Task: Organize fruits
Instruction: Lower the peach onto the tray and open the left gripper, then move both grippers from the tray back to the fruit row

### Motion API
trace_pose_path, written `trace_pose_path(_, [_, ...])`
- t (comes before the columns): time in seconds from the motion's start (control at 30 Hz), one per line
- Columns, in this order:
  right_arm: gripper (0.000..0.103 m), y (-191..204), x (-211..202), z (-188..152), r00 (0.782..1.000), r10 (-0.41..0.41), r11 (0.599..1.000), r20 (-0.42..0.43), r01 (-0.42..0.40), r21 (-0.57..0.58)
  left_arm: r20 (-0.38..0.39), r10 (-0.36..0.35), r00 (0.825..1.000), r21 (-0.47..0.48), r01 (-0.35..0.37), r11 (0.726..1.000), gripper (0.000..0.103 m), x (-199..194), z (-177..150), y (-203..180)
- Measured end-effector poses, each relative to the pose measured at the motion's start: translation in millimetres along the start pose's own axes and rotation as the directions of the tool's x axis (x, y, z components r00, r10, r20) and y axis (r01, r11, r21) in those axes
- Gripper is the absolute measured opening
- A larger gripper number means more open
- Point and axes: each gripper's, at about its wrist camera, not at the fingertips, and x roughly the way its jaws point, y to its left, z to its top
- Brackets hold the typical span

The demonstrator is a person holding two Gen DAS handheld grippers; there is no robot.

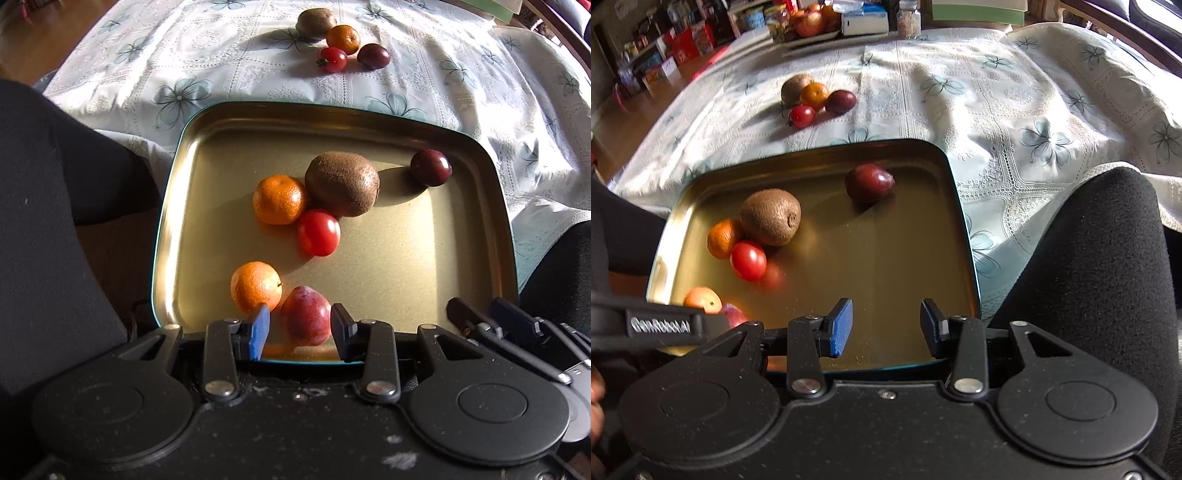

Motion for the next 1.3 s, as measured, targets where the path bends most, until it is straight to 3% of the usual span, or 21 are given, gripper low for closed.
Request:
trace_pose_path(0.43, [0.049,5.4,15.0,24.1,0.981,0.014,0.998,-0.193,-0.025,-0.054,-0.032,0.021,0.999,0.039,-0.019,0.999,0.038,-5.9,74.5,18.2])
trace_pose_path(0.9, [0.049,7.8,24.5,96.3,0.979,0.018,1.0,-0.201,-0.021,-0.015,0.043,0.075,0.996,0.027,-0.076,0.997,0.038,0.9,175.5,39.0])
trace_pose_path(1.3, [0.049,12.0,59.9,158.5,0.979,-0.005,0.999,-0.206,0.011,0.031,0.045,0.035,0.998,-0.032,-0.034,0.999,0.038,35.5,256.1,42.1])
